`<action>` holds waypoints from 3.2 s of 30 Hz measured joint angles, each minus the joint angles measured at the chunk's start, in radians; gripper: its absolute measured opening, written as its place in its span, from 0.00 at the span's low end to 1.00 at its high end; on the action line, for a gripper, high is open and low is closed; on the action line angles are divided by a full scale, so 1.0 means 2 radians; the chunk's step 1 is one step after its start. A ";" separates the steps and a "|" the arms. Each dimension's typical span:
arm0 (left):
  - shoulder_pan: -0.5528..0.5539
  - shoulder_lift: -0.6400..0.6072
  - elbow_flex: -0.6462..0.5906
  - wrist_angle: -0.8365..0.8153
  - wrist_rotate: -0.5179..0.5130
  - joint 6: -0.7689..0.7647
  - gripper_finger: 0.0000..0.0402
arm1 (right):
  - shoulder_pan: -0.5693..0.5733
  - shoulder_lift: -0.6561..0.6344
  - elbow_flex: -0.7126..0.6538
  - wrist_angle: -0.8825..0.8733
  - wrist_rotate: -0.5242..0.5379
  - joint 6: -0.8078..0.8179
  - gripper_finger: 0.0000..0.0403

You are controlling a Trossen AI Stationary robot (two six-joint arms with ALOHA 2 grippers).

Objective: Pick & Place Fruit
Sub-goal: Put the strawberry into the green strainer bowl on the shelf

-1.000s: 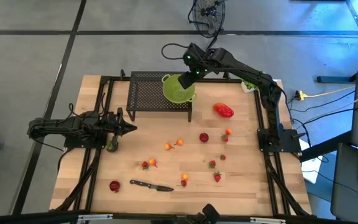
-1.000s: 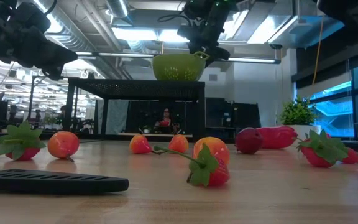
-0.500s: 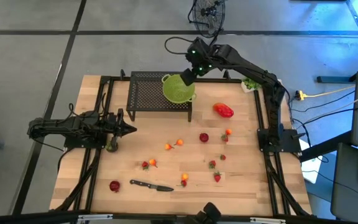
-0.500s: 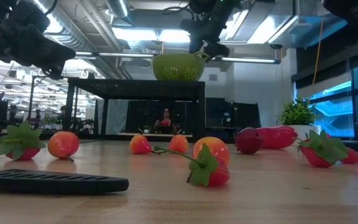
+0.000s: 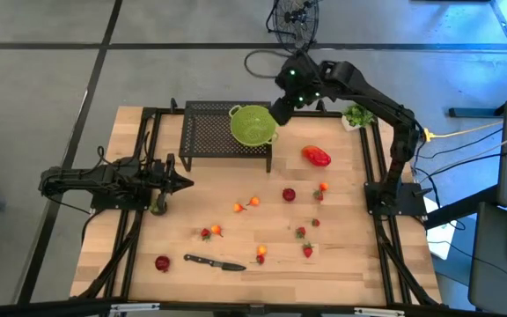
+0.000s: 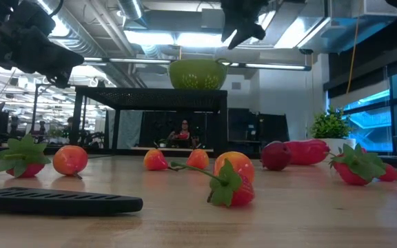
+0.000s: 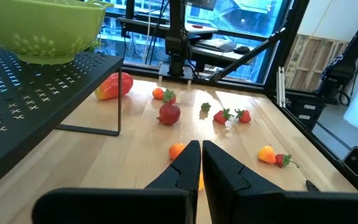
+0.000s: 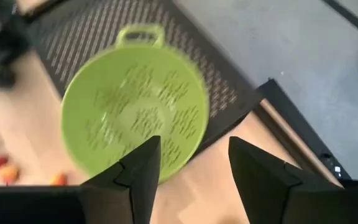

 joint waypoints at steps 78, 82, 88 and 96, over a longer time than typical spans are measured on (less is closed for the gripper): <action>-0.036 0.308 0.162 -0.001 0.030 -0.013 0.47 | 0.192 -0.320 -0.651 0.411 0.105 0.049 0.11; -0.065 0.352 0.192 -0.005 0.027 -0.003 0.47 | 0.192 -0.321 -0.682 0.446 0.105 0.059 0.10; -0.115 0.416 0.249 -0.060 0.017 0.001 0.47 | 0.192 -0.321 -0.722 0.494 0.110 0.073 0.11; -0.178 0.503 0.290 -0.069 -0.014 0.051 0.47 | 0.192 -0.321 -0.744 0.502 0.142 0.108 0.11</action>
